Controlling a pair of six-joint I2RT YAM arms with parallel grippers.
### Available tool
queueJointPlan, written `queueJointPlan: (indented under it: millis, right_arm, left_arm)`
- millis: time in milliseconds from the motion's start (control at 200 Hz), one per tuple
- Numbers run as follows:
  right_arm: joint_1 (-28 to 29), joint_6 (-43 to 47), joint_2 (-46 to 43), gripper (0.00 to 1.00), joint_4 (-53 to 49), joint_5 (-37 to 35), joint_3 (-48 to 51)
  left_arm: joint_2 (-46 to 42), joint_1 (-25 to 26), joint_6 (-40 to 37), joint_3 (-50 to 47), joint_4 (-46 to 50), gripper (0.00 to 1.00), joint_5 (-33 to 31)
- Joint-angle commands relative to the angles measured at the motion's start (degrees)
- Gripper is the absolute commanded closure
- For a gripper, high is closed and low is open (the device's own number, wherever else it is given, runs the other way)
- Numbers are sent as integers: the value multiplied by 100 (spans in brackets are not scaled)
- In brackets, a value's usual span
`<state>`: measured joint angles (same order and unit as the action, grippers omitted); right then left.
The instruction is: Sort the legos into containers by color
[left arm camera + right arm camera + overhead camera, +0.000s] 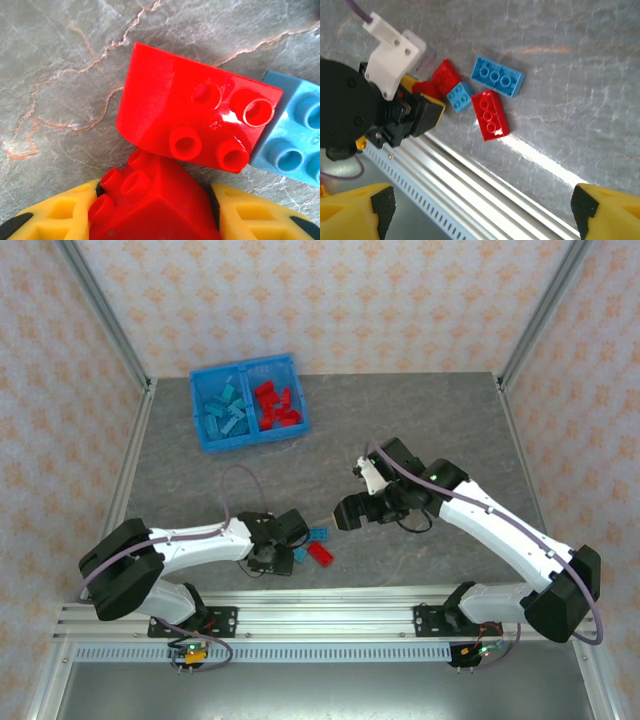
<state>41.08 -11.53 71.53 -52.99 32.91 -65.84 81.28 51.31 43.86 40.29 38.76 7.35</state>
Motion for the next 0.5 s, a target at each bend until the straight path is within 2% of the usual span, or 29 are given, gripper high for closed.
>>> queueJointPlan:
  millis: [0, 160, 300, 380, 495]
  right_arm:
    - [0, 3, -58, 8, -197, 207, -6]
    - [-4, 22, -78, 7, -40, -39, -200]
    - [-4, -198, -133, 6, 340, -824, -317]
    - [-4, -401, -215, 6, 701, -936, -273]
    - [-2, -609, -304, 6, 905, -953, -272]
  left_arm:
    - [-214, -35, -96, 301, 66, 73, -690]
    - [-917, -548, -471, 862, 526, 74, -1031]
    - [-1252, -1217, -1077, 1537, 369, 74, -1016]
    - [-954, -1669, -1607, 2177, 251, 74, -919]
    - [-90, -2245, -2179, 3398, 232, 74, -926]
